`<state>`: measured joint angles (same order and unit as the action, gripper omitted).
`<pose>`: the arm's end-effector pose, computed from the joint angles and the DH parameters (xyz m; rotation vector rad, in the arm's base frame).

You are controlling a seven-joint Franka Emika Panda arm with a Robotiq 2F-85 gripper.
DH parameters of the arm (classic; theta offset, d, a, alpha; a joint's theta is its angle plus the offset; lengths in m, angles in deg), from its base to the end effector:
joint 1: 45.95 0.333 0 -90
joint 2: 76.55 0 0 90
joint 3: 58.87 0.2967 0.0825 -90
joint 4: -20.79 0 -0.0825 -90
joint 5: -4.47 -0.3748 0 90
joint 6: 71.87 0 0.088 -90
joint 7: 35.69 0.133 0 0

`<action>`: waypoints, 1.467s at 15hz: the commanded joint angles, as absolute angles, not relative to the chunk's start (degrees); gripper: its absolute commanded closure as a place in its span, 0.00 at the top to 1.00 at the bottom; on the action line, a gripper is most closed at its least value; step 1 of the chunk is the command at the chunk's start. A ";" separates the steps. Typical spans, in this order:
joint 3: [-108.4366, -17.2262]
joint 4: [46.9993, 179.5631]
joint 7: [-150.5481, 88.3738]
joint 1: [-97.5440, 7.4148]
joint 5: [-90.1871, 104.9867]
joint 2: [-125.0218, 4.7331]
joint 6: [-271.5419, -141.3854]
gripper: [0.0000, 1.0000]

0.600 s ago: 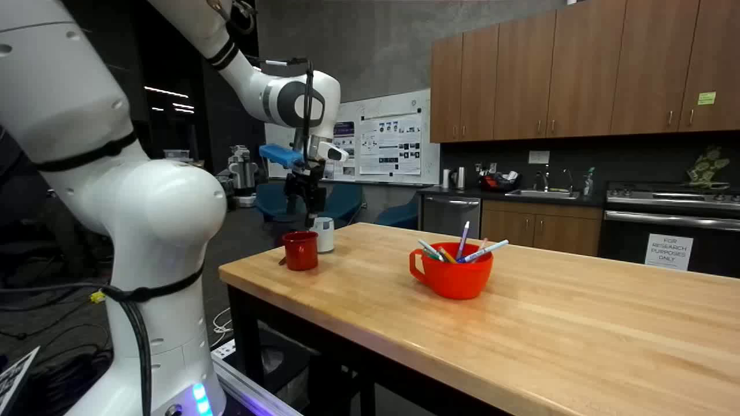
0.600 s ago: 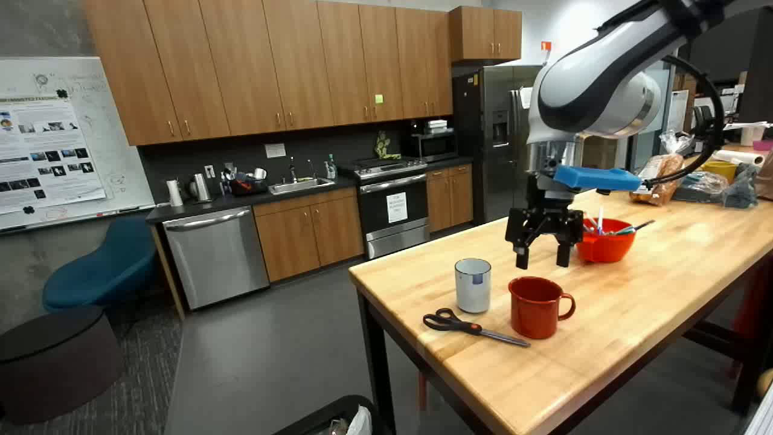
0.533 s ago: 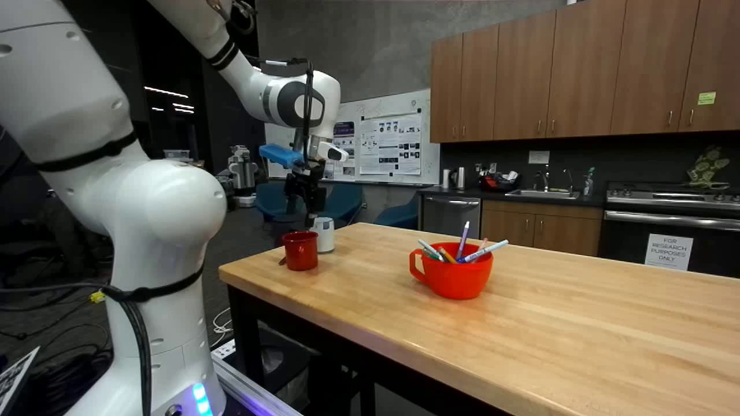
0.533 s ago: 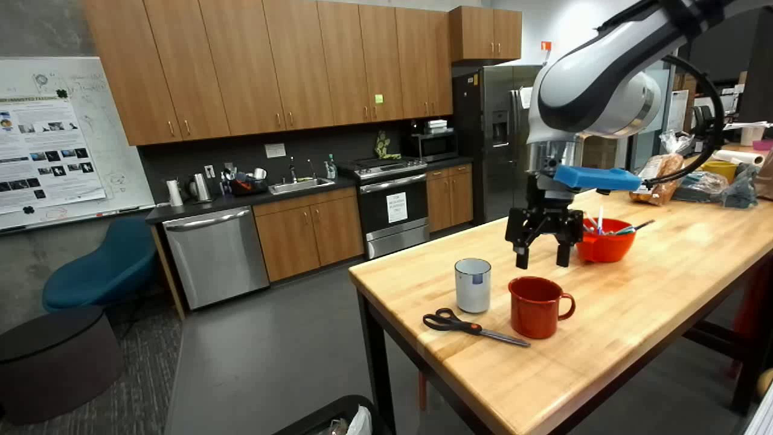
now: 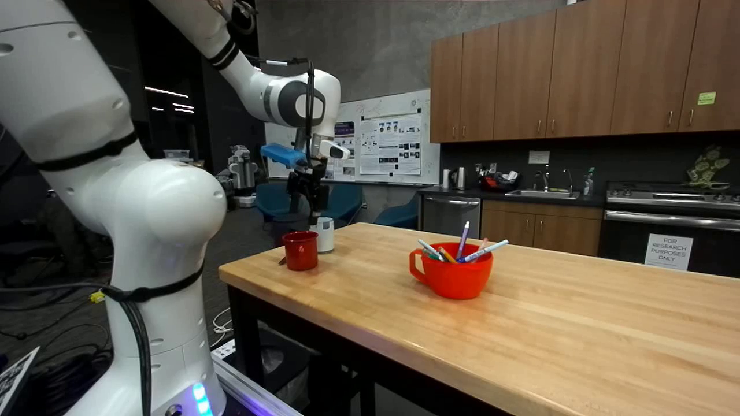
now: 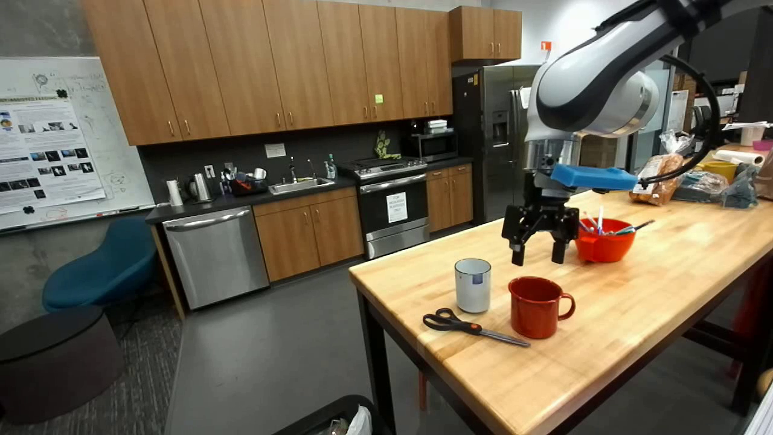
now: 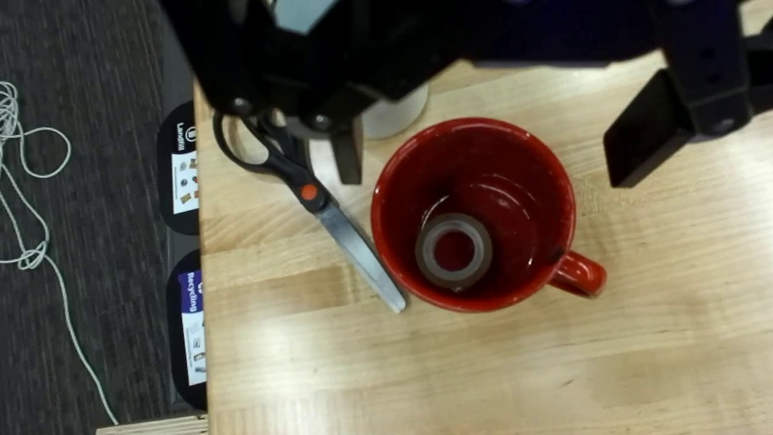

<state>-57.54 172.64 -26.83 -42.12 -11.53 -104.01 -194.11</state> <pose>0.3736 0.0511 0.3564 -2.9058 0.3230 0.0927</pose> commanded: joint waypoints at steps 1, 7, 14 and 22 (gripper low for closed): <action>-55.10 170.38 -26.11 -42.72 -8.93 -101.45 -198.33 1.00; -52.12 167.01 -23.77 -42.75 -2.71 -95.24 -205.50 1.00; -51.45 163.92 -17.82 -44.26 4.02 -88.04 -212.97 1.00; -52.17 160.75 -14.45 -44.31 7.86 -81.31 -211.10 1.00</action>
